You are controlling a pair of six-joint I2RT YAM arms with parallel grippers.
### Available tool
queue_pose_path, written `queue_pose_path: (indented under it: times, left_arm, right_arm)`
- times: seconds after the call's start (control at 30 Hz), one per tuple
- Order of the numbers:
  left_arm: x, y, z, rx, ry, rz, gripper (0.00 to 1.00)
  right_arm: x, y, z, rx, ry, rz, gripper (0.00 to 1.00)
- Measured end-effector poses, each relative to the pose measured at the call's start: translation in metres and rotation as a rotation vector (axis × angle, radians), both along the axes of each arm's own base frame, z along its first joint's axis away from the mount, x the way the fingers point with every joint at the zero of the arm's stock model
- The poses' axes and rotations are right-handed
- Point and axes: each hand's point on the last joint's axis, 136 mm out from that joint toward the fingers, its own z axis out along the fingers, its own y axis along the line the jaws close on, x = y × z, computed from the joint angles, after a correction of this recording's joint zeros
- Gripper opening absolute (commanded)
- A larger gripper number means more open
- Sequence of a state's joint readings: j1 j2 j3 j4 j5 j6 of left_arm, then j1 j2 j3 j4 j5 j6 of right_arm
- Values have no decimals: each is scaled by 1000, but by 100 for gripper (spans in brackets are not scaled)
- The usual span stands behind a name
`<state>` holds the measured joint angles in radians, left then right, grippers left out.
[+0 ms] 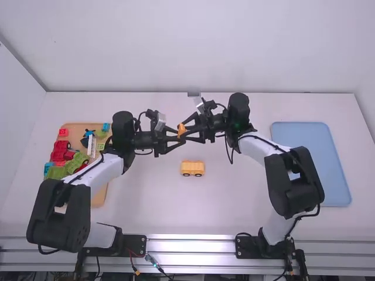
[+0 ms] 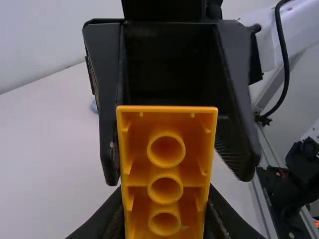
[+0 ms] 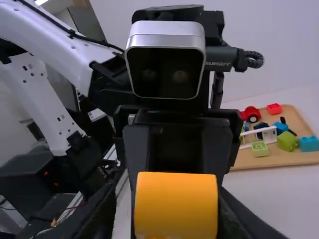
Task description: Assemble lego blocks to make yellow taxi
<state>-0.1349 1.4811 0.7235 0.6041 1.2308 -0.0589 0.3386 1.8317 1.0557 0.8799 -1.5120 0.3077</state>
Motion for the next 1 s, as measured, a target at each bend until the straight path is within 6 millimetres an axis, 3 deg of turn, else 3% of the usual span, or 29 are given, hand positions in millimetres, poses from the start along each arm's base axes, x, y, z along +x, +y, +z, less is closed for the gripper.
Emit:
queue_pose_path:
  times: [0.23,0.33,0.37,0.43,0.5,0.67,0.8,0.87,1.0]
  left_arm:
    - [1,0,-1,3,8,7,15]
    - [1,0,-1,3,8,8,27]
    - [1,0,-1,3,7,8,42]
    - [4,1,-3,10,12,27,87]
    - [7,2,-5,15,19,46,99]
    - [18,7,-15,45,63,127,99]
    - [32,14,-27,85,101,225,99]
    - [37,23,-46,137,190,301,99]
    - [49,57,-88,279,313,493,99]
  right_arm:
    - [3,1,0,1,-2,-19,20]
    - [3,1,0,-1,2,-19,12]
    - [3,1,0,0,1,-19,8]
    - [3,1,0,0,0,-14,6]
    - [3,1,0,-1,2,-16,5]
    - [10,2,-1,-3,7,-57,4]
    - [31,-2,-14,-44,84,-168,1]
    - [46,-7,-28,-89,141,-257,0]
    - [72,-21,-73,-275,284,-458,0]
